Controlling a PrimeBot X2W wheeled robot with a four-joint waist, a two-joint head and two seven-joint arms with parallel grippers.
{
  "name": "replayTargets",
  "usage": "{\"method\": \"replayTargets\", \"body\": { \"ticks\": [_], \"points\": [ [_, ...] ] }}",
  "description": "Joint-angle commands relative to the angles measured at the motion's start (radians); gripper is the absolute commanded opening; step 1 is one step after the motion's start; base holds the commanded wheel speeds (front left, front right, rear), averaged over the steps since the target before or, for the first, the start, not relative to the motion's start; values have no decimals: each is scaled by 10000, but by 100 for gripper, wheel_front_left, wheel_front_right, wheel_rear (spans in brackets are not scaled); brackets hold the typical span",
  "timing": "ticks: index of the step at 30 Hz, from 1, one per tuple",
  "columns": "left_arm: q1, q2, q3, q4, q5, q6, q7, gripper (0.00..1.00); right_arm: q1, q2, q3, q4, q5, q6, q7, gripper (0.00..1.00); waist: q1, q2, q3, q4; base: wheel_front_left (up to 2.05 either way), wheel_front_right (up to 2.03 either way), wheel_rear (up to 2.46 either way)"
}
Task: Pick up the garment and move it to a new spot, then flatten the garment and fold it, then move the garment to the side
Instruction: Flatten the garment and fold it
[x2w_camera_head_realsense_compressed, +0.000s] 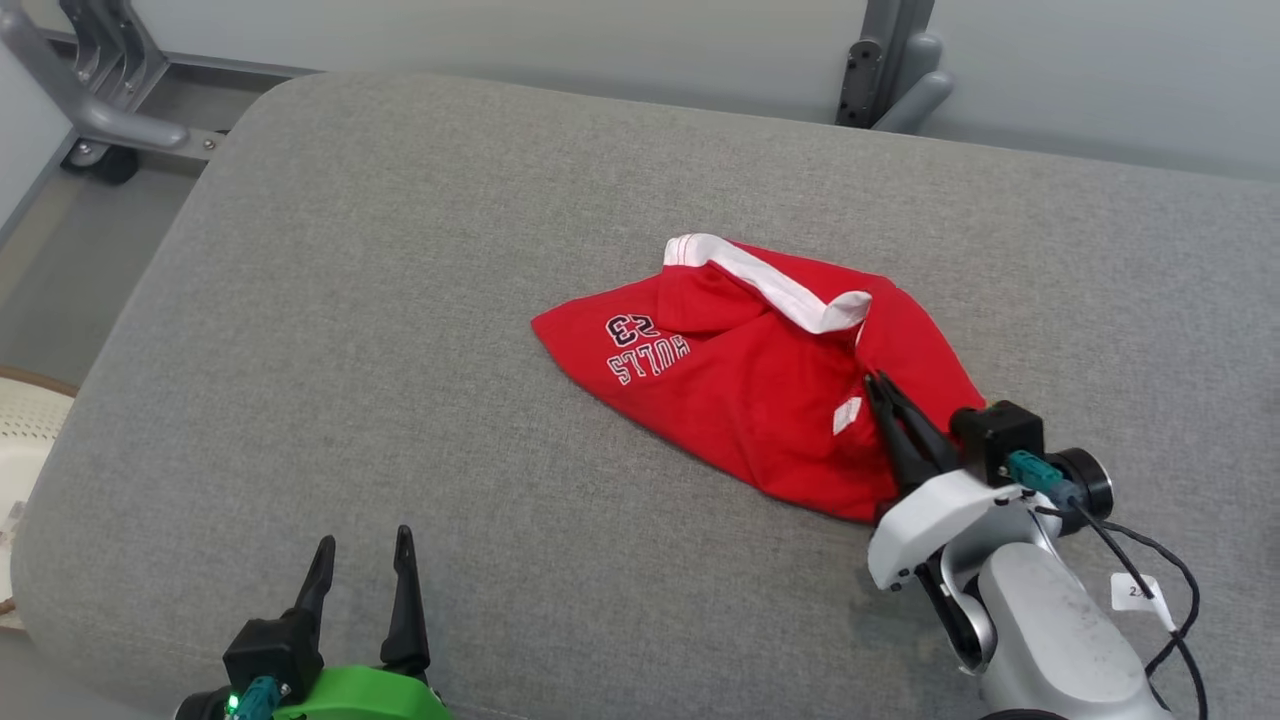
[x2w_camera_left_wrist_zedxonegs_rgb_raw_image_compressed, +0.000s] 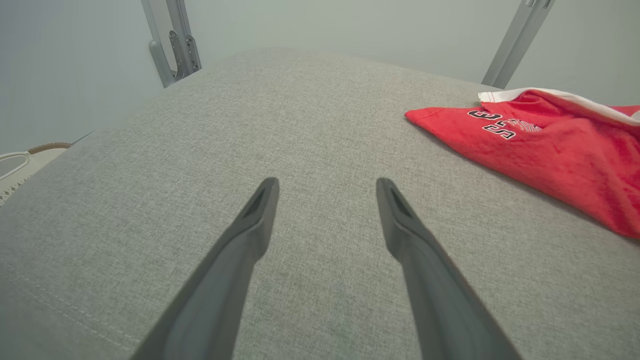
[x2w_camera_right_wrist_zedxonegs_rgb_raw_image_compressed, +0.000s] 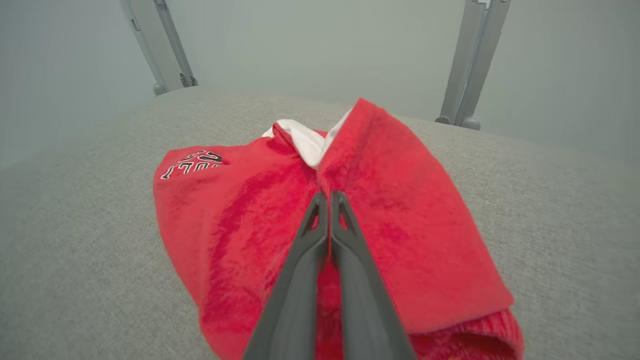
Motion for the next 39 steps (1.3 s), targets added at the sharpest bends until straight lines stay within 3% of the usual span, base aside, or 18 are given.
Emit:
{"method": "replayTargets", "body": {
  "ticks": [1, 10, 11, 12, 22, 30, 39],
  "points": [
    [72, 31, 40, -1, -50, 16, 6, 100, 256, -48, -281, -269, 119, -16, -27, 0, 0, 0, -135, -191, 0, 0, 0],
    [219, 31, -36, 100, -97, -74, 6, 100, 920, -94, -2232, -695, -382, -16, -27, 0, 0, 0, -494, -664, 0, 0, 0],
    [211, 31, -49, 109, -89, -74, 4, 100, 953, -132, -2468, -669, -500, -16, -27, 34, 0, 0, -516, -700, 0, 0, 0],
    [215, 31, -45, 113, -70, -72, 4, 100, 992, -182, -2711, -649, -682, -16, -25, 100, 0, 0, -544, -748, 0, 0, 0],
    [257, 32, 166, 168, 203, -220, 4, 100, 1176, -83, -3929, -1215, -1327, -14, -27, 100, 0, 0, -773, -1173, 0, 0, 0],
    [-324, 31, -73, -65, 267, -489, 4, 100, 1726, -37, -2594, -1935, -694, -14, -27, 100, 0, 0, -784, -2034, 0, 0, 0],
    [-2061, 32, -757, 461, -47, -929, 4, 100, 1549, -40, -1720, -2376, -311, -14, -27, 100, 0, 0, -133, -3190, 0, 0, 0]
  ]
}}
